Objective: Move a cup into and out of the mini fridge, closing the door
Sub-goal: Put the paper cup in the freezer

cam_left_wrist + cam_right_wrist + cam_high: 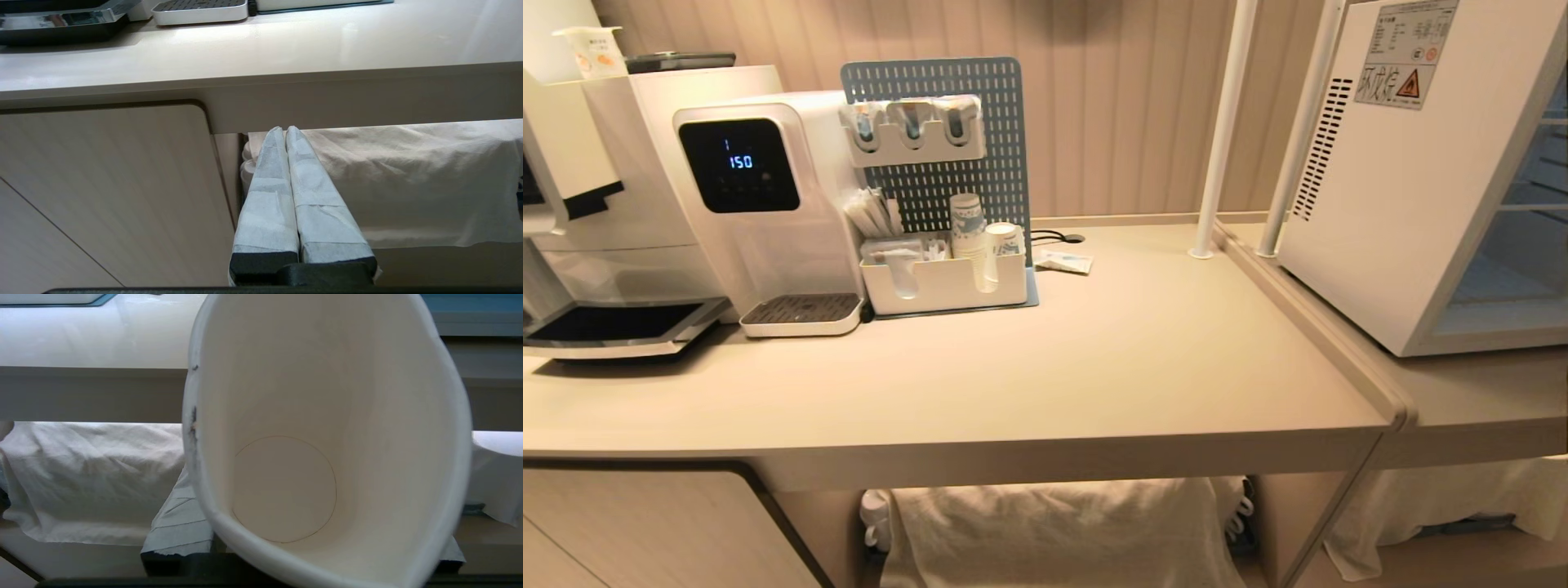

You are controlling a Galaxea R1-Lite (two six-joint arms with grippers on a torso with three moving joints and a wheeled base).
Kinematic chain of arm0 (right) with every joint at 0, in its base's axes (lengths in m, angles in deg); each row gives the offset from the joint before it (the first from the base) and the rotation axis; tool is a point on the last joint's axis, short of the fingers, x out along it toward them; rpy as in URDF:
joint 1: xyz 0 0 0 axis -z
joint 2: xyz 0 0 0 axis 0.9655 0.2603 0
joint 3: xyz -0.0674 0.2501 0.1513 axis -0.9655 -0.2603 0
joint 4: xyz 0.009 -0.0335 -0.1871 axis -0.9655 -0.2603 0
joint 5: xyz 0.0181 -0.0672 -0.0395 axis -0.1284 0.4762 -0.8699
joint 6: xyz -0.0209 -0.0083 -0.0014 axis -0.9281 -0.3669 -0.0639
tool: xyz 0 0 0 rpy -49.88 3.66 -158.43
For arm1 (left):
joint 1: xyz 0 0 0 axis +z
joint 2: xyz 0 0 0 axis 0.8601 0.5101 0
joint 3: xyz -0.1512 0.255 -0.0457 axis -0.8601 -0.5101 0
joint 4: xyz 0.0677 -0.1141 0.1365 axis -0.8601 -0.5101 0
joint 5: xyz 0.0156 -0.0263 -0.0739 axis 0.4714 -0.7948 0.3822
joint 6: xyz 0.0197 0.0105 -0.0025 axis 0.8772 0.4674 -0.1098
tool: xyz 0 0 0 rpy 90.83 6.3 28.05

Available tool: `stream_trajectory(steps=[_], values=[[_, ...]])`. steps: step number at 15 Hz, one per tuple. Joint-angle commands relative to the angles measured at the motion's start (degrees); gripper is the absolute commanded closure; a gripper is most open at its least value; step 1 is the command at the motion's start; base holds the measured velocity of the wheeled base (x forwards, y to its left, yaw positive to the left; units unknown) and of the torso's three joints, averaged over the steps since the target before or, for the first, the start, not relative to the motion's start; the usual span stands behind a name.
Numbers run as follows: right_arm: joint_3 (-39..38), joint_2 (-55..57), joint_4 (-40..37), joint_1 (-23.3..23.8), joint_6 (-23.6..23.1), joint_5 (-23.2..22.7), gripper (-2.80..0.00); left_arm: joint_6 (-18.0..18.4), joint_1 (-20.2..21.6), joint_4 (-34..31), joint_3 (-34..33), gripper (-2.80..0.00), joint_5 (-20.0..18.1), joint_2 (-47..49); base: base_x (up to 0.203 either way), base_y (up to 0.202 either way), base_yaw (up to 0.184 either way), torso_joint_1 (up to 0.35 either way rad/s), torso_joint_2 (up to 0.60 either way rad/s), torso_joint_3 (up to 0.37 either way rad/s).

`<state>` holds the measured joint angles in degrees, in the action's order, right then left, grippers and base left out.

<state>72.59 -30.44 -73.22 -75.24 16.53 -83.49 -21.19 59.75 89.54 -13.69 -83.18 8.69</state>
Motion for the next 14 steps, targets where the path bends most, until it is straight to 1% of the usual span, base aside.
stream_trajectory(steps=[1, 4, 14], values=[[0.0, 0.2, -0.1, 0.0, 0.0, 0.0, 0.0, 0.1, 0.0, 0.0, 0.0, 0.0, 0.0, 0.1, 0.0, -0.19, -0.003, 0.001, 0.0, 0.003], [0.0, 0.2, -0.1, 0.0, 0.1, 0.0, 0.0, -1.2, 0.0, 0.2, 0.0, 0.0, 0.3, 0.1, 0.0, -0.192, 0.0, 0.003, 0.0, 0.0], [0.1, 0.2, 0.0, 0.0, 0.2, 0.1, 0.0, -1.3, 0.0, 0.4, -0.1, 0.0, 0.1, 0.1, 0.0, -0.194, 0.0, 0.002, 0.0, 0.002]])
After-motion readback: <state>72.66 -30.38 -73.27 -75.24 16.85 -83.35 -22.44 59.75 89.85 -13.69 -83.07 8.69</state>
